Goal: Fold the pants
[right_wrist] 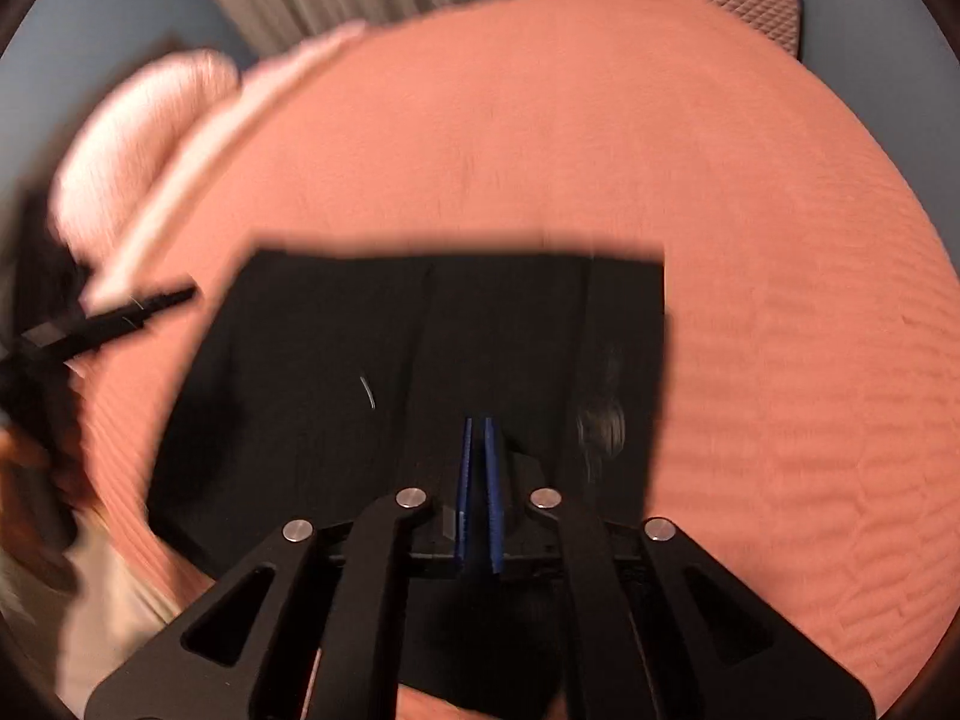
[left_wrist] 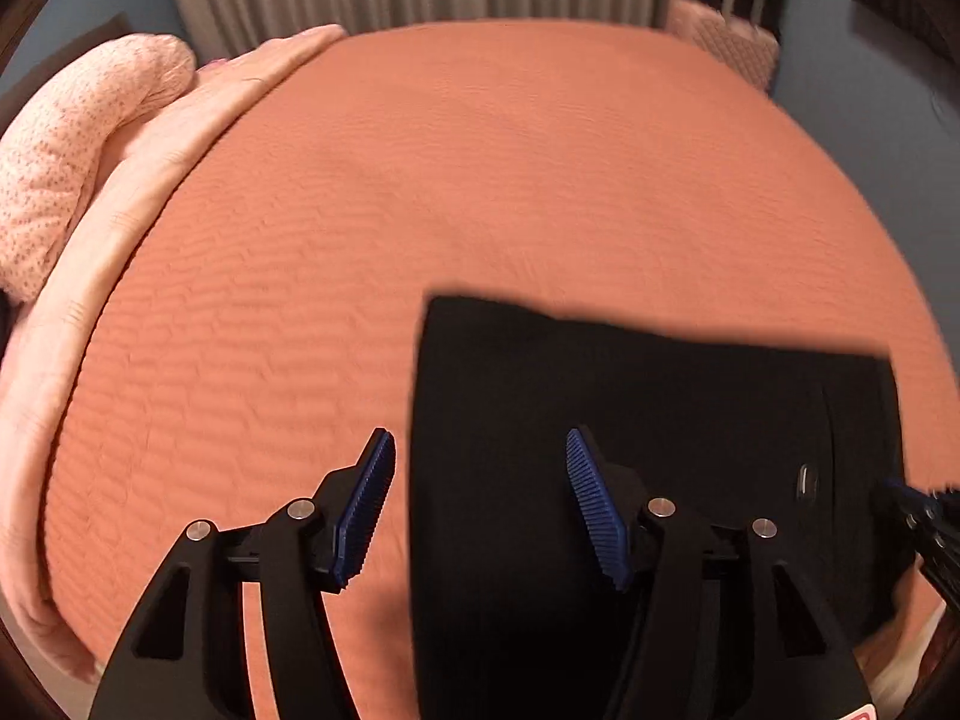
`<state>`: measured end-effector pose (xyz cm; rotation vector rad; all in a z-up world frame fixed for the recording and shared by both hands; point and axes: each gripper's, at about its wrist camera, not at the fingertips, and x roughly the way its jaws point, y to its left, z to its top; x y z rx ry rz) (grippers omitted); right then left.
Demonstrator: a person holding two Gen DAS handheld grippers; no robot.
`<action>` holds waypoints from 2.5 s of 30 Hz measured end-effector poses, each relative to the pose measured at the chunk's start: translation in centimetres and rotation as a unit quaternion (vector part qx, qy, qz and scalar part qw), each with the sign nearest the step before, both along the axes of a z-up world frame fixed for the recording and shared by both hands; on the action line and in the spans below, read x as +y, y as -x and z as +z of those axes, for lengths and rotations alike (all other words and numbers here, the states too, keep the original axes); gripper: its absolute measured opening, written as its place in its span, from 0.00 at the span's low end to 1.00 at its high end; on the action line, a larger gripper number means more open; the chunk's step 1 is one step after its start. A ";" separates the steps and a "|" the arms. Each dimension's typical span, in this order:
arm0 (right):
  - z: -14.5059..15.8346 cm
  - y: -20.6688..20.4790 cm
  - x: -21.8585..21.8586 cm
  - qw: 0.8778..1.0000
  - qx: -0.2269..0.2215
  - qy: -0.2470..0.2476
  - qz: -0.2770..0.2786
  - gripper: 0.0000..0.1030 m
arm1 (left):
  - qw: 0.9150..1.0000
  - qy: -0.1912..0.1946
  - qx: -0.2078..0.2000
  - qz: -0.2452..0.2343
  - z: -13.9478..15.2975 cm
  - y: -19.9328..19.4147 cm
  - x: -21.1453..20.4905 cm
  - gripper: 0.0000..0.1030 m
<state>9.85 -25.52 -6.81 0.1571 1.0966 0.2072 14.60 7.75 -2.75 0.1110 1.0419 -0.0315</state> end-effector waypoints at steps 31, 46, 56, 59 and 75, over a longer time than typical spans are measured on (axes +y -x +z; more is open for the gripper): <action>-0.6 4.1 4.6 0.999 0.002 -0.004 0.034 0.03 | 0.998 -0.029 0.058 -0.003 -2.9 10.1 -2.2 0.72; 1.6 5.4 12.3 0.964 -0.058 0.062 0.251 0.07 | 0.995 -0.008 0.062 0.071 -2.4 11.5 5.3 0.72; 2.0 5.1 15.5 0.955 -0.084 0.057 0.278 0.63 | 0.995 -0.002 0.073 0.064 -2.8 11.6 5.6 0.72; 2.1 5.1 15.9 0.953 -0.097 0.055 0.283 0.74 | 0.996 -0.011 0.071 0.058 -2.7 11.6 5.3 0.72; 2.2 5.1 15.0 0.963 -0.049 -0.011 0.263 0.12 | 0.996 -0.008 0.067 0.052 -1.7 11.2 4.7 0.72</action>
